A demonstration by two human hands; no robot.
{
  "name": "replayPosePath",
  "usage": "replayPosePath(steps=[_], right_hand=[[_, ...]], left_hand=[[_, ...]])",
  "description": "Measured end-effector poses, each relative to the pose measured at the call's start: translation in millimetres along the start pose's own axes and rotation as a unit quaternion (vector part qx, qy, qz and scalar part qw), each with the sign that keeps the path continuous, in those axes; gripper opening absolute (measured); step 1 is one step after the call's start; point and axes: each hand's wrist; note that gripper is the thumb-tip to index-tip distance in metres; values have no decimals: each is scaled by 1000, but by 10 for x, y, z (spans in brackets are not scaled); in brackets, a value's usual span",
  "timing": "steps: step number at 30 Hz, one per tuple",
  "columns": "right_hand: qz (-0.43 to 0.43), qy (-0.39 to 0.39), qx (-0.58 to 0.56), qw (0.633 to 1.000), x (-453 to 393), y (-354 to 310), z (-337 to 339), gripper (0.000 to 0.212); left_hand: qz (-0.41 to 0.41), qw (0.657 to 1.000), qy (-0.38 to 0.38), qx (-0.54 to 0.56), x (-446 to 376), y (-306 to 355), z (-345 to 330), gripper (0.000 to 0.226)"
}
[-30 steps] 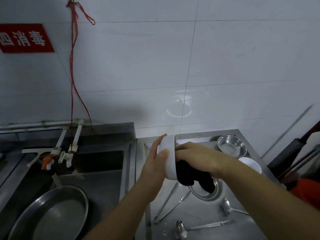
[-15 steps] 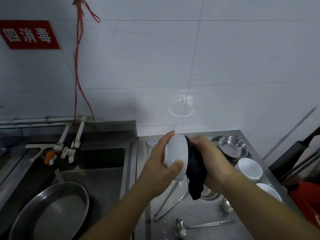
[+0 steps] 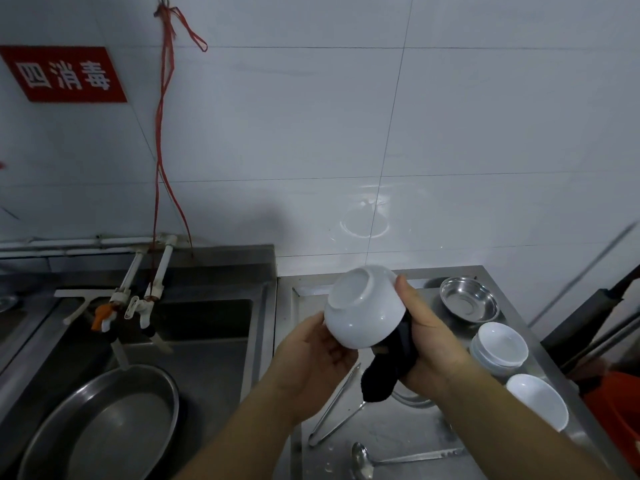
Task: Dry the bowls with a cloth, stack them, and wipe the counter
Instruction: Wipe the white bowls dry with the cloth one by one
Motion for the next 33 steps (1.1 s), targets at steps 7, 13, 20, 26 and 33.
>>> replayPosePath(steps=[7, 13, 20, 26, 33], right_hand=[[-4, 85, 24, 996, -101, 134, 70, 74], [54, 216, 12, 975, -128, 172, 130, 41], [201, 207, -6, 957, 43, -119, -133, 17], [496, 35, 285, 820, 213, 43, -264, 48], [516, 27, 372, 771, 57, -54, -217, 39]], left_hand=[[-43, 995, -14, 87, -45, 148, -31, 42], [-65, 996, -41, 51, -41, 300, -33, 48], [-125, 987, 23, -95, -25, 275, -7, 22], [-144, 967, -98, -185, 106, 210, -110, 39], [-146, 953, -156, -213, 177, 213, -6, 40]])
Point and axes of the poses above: each hand's wrist, its own x-axis away from the middle knuckle, its own z-axis out of the back of the hand, y = z × x, and after that the axes turned 13 degrees about y, right-handed
